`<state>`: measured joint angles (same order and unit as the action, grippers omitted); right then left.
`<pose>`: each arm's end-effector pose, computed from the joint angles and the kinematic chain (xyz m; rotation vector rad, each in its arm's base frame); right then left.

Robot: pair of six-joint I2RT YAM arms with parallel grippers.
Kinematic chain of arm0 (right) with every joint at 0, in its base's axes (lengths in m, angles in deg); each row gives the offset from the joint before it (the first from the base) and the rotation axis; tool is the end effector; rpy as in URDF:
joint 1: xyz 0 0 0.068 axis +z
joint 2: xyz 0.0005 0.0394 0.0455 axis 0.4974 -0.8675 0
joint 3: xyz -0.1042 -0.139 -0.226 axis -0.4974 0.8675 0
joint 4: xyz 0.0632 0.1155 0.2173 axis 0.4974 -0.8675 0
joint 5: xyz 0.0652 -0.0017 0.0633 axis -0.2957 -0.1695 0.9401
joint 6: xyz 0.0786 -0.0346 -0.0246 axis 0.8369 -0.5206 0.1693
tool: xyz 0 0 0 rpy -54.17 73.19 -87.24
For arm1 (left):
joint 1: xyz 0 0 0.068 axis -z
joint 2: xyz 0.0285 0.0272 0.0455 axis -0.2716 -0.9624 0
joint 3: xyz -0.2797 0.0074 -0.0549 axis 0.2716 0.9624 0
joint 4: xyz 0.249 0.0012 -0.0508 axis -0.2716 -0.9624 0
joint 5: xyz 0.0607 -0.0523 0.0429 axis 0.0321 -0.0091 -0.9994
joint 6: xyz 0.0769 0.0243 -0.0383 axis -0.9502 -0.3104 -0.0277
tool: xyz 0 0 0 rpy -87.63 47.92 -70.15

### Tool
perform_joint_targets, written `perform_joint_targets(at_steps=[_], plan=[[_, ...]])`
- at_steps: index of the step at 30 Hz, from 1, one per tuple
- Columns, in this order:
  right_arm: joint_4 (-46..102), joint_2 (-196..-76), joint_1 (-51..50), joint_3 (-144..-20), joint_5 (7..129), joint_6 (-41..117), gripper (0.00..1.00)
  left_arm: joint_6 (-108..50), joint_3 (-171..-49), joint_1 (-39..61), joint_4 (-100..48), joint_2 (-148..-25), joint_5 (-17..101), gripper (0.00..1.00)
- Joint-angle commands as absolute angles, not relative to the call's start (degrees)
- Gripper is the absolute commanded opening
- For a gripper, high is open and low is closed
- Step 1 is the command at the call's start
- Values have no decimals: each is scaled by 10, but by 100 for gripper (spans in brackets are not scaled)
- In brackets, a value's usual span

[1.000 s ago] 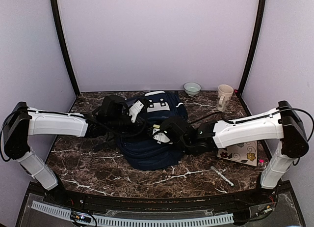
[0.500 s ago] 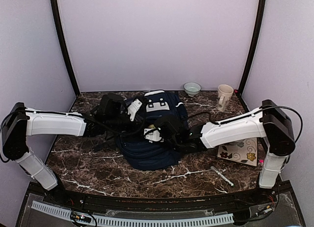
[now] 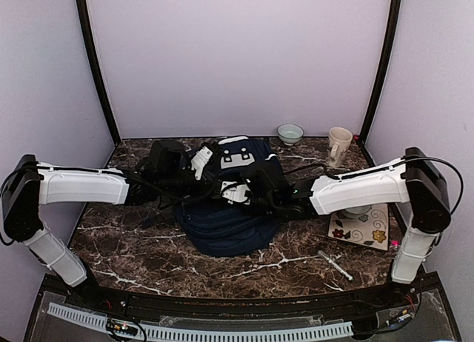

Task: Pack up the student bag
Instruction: Place the pen in the upper front pocket of the bag, then move the pen to the center of the board.

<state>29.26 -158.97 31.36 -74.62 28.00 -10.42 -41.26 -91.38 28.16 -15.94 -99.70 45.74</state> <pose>0.2447 0.3569 0.2100 -1.4335 1.5427 -0.4094 0.2634 -0.2764 0.2474 0.8879 1.8132 -0.6967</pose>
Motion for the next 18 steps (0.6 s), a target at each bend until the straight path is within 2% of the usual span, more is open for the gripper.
perform_joint_targets(at_steps=[1,9,18], plan=[[361,-1503,306,-688,302,-20,59,-402,-918,293,-152,-987,490,0],[354,-1389,306,-601,373,66,60,-397,-920,293,-140,-1005,489,0],[327,-1276,306,-515,385,282,63,-393,-902,293,-130,-1018,490,0]])
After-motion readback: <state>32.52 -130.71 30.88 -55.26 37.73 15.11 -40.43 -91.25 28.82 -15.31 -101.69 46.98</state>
